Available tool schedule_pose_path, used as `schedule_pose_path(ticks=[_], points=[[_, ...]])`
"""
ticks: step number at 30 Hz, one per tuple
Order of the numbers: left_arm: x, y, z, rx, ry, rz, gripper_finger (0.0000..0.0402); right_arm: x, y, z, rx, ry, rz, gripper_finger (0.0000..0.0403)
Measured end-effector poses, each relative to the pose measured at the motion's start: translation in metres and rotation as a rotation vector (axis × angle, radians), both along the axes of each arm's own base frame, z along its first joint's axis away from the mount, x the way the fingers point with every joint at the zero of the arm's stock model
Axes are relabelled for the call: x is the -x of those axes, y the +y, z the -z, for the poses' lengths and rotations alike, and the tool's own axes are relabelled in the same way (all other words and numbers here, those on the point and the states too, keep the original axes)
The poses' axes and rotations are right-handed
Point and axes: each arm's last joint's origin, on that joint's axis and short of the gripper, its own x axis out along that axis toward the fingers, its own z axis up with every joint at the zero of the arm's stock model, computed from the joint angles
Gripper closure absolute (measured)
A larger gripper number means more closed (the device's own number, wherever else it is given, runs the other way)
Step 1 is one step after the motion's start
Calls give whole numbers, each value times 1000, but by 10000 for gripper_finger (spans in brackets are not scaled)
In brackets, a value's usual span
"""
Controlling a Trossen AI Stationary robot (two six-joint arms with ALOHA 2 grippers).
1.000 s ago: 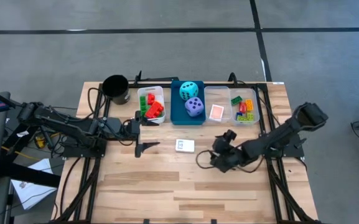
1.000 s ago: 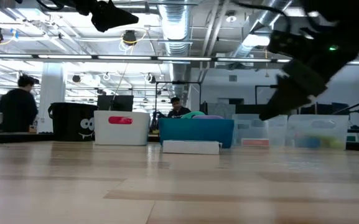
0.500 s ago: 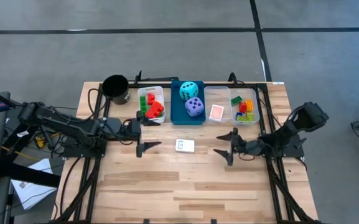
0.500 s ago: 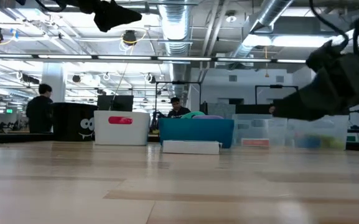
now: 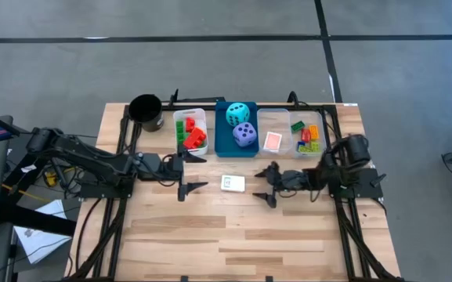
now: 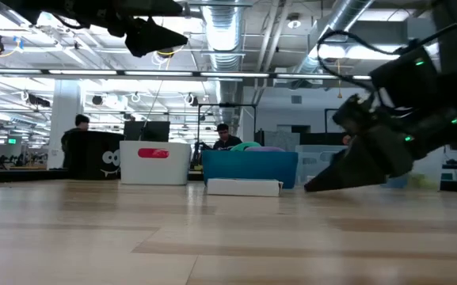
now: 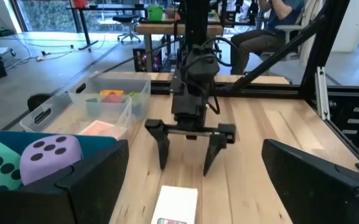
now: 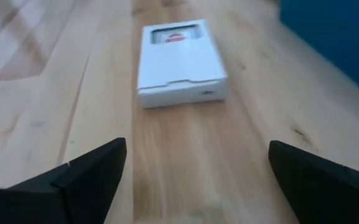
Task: Pick & Place Toys
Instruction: Put the white deck of cards into the left transparent bin
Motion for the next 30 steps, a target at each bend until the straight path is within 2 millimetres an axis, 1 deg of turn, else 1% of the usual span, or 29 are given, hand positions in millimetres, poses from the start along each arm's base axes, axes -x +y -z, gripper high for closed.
schedule_pose_path(ticks=[6,9,15,20,22,24,29,30], points=[[-1,0,2,12,11,-2,41,-34,2,10,31,-35,-60,4],[-1,0,2,21,9,-4,41,-44,3,14,49,-40,-72,5],[-1,0,2,21,9,-4,41,-55,5,13,66,-48,-92,4],[-1,0,2,21,9,-4,41,-62,2,12,61,-38,-86,13],[-1,0,2,21,9,-4,41,-65,0,12,59,-25,-78,23],[-1,0,2,22,9,-4,41,-67,0,12,60,-19,-74,42],[-1,0,2,22,9,-4,41,-69,0,12,59,-14,-68,124],[-1,0,2,22,9,-4,41,-69,-1,12,58,-14,-65,134]])
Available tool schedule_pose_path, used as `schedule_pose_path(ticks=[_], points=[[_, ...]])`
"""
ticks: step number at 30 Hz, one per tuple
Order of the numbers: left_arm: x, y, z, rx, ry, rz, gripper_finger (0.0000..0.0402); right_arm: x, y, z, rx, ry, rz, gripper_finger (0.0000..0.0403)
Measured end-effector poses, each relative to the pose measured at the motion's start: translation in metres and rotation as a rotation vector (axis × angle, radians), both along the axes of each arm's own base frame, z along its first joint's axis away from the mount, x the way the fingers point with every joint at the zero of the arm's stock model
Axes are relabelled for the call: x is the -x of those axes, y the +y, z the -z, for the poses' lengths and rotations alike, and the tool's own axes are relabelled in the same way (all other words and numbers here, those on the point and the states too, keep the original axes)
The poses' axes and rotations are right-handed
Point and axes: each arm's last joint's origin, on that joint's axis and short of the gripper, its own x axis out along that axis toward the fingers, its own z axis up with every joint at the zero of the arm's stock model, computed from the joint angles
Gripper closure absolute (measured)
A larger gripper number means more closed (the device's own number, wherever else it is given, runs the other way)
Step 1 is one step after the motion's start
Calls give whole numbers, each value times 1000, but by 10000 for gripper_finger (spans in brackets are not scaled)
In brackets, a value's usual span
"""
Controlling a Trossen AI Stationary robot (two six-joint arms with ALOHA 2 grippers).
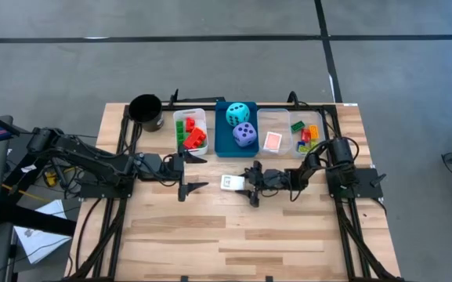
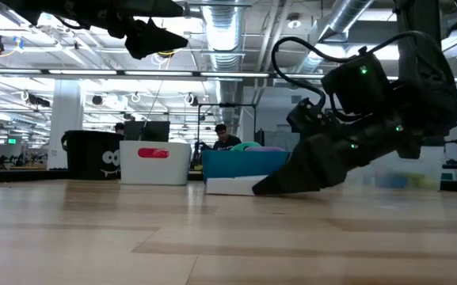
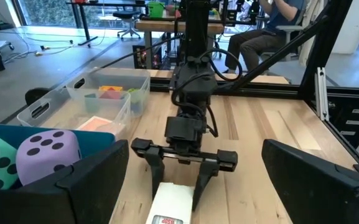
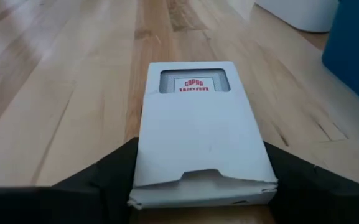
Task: Pick & Place Toys
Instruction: Put the white deck of cards into the left transparent bin
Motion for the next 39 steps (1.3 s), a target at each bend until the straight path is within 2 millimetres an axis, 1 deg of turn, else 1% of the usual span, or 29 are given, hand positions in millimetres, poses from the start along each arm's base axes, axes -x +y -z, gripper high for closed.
schedule_pose_path(ticks=[4,8,11,12,14,18,21,24,27,30,33,36,39], points=[[0,0,0,3,-1,-1,41,0,-1,0,-17,-2,63,134],[0,0,0,6,-1,-1,41,0,3,-4,-29,-38,60,134],[0,0,0,6,-1,-1,41,0,6,-16,-28,-52,54,158],[0,0,0,6,-1,-1,41,0,7,-22,-28,-60,55,168],[0,0,0,6,-1,-1,41,2,8,-40,-18,-94,81,172],[0,0,0,25,-3,-4,41,14,6,-70,64,-86,243,172],[0,0,0,26,-4,-5,41,25,1,-99,137,-124,420,172],[0,0,0,29,-4,-5,41,38,-6,-118,214,-121,595,172],[0,0,0,50,-7,-9,41,52,-18,-132,247,-153,839,171],[0,0,0,101,-13,-18,41,64,-32,-136,227,-173,1020,171],[0,0,0,147,-17,-26,41,70,-48,-133,149,-180,1110,170],[0,0,0,163,-19,-28,41,72,-63,-127,94,-143,1135,168],[0,0,0,184,-21,-32,41,69,-72,-119,44,-66,1060,149]])
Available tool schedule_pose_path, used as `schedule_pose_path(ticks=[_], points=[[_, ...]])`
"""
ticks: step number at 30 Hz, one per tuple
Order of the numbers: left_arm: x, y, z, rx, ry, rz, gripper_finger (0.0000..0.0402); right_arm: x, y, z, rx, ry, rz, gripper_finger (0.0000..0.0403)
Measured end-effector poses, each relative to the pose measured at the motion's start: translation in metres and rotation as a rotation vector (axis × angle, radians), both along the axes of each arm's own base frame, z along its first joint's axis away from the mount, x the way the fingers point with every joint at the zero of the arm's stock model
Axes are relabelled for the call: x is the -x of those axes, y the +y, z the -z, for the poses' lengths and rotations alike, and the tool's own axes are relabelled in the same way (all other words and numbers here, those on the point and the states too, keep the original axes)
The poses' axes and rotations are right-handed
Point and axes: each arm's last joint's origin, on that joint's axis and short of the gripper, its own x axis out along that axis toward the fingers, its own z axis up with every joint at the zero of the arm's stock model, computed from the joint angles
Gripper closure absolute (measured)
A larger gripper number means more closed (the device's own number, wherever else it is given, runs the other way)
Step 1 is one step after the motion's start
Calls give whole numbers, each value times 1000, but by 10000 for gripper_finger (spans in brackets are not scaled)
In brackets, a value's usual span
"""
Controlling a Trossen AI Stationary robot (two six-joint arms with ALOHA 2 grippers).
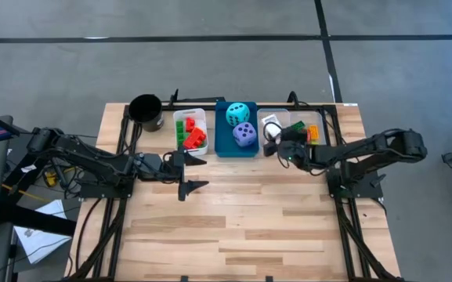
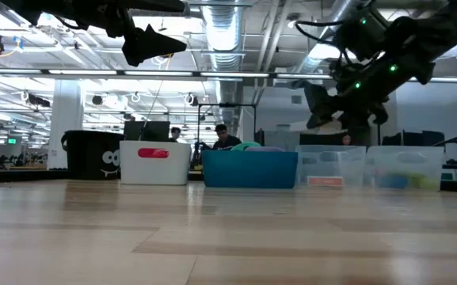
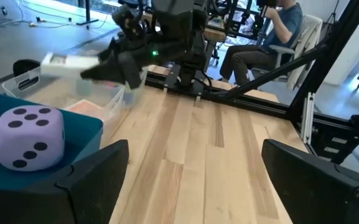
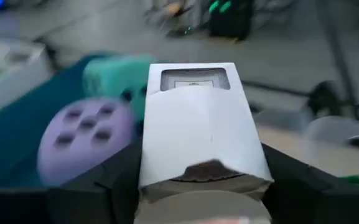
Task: Pick & Place Toys
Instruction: Put the white deck of cards into the left transparent bin, then return to Home Position
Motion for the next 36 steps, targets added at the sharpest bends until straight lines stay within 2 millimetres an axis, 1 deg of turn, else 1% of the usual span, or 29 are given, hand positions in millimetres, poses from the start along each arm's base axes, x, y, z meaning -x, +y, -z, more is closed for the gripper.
schedule_pose_path(ticks=[5,7,10,14,16,18,20,22,25,29,33,36], points=[[0,0,0,17,-2,-3,41,-6,-3,5,-65,21,-117,78],[0,0,0,17,-2,-3,41,-6,-3,5,-62,12,-111,50],[0,0,0,17,-2,-3,41,-4,-4,3,-38,13,-74,21],[0,0,0,17,-2,-3,41,-2,-5,2,1,22,-17,8],[0,0,0,17,-2,-3,41,-3,-3,2,-14,7,-33,9],[0,0,0,17,-2,-3,41,-6,3,3,-48,-5,-93,13],[0,0,0,17,-2,-3,41,-9,13,3,-92,-9,-211,18],[0,0,0,17,-2,-3,41,-13,28,4,-139,4,-362,22],[0,0,0,17,-5,-3,41,-15,58,4,-176,15,-556,24],[-1,-1,-6,34,-65,0,41,-8,100,1,-132,30,-704,24],[3,-7,-8,24,-65,30,41,7,138,-16,-62,-5,-839,24],[12,-13,-16,30,-93,67,41,21,160,-43,-1,-60,-978,24]])
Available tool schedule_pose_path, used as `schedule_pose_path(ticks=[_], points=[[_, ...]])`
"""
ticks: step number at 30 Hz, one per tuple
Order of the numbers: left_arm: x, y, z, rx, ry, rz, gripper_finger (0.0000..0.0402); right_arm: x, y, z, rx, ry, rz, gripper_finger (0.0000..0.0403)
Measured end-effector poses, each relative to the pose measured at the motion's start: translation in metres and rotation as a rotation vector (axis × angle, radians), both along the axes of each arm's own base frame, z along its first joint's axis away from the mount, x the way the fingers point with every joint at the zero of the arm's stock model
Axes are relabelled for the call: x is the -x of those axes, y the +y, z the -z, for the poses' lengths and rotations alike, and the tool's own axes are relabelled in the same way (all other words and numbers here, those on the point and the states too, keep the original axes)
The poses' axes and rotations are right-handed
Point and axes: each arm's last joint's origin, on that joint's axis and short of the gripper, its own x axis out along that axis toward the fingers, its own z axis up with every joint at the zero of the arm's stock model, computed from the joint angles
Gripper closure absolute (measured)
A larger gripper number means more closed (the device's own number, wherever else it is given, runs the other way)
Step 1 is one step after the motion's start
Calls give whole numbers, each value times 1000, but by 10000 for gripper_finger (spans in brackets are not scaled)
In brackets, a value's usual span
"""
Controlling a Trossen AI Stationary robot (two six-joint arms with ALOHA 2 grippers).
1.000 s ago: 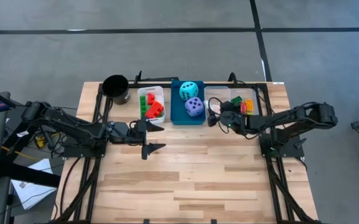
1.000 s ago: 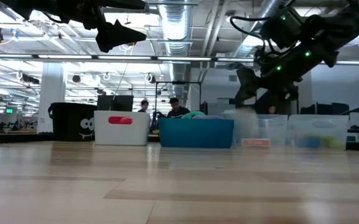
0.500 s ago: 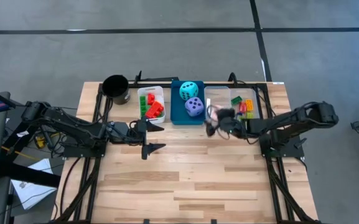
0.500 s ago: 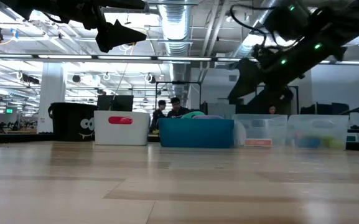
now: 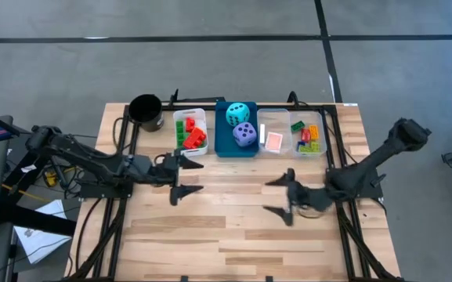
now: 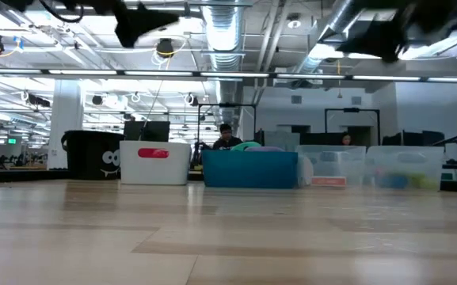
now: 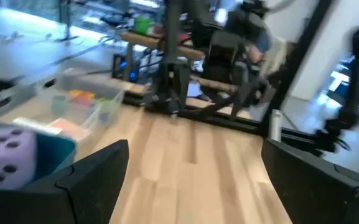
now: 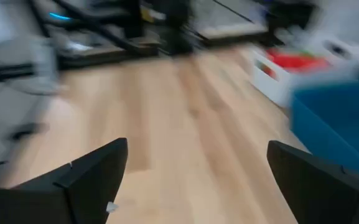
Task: Pick & Place Toys
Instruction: Return to Home Position
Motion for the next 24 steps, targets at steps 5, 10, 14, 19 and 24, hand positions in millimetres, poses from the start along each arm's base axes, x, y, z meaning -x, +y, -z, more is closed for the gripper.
schedule_pose_path(ticks=[5,10,14,19,24], points=[[26,-19,-14,-65,-31,127,41,33,17,-34,28,-30,-171,24],[50,-36,-12,-109,2,194,41,61,13,-50,-39,-61,-239,24],[68,-42,11,-138,12,130,41,73,3,-50,-71,-95,-252,24],[88,-38,35,-101,-46,100,41,84,-10,-39,-94,-120,-242,24],[103,-29,60,-62,-102,118,41,90,-26,-15,-128,-168,-196,24]])
